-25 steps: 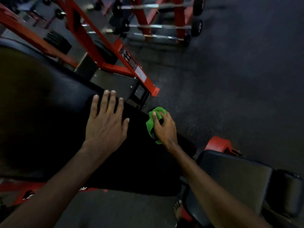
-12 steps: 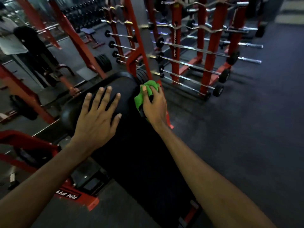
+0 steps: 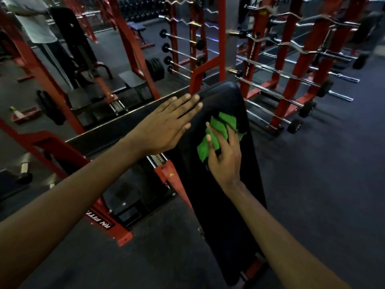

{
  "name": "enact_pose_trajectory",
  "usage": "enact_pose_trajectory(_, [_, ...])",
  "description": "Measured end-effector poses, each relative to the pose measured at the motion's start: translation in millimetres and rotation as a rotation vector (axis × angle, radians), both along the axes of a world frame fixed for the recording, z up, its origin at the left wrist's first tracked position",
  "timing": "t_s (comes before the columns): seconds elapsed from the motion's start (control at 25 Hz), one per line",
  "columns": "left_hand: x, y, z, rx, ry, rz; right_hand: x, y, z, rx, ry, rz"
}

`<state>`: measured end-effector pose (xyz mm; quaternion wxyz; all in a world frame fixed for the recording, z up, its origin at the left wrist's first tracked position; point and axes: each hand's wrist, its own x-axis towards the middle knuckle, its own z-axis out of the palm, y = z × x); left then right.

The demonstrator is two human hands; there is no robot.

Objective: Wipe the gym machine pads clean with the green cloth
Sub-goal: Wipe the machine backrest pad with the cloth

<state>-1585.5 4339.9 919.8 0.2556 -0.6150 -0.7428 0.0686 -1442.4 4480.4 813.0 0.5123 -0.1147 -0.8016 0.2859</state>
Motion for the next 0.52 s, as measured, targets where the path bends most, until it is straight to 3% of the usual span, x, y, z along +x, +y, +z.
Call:
enact_pose_trajectory(0.28, [-8.2,-1.5,2.4,-0.016,-0.129,-0.111,18.8,-83.1,-23.5,0.102,-0.018,-0.011])
enact_pose_trajectory(0.52, [-6.3,0.7,6.3,-0.046,-0.274,-0.113,2.6,-114.9,-46.7,0.382,-0.157,-0.103])
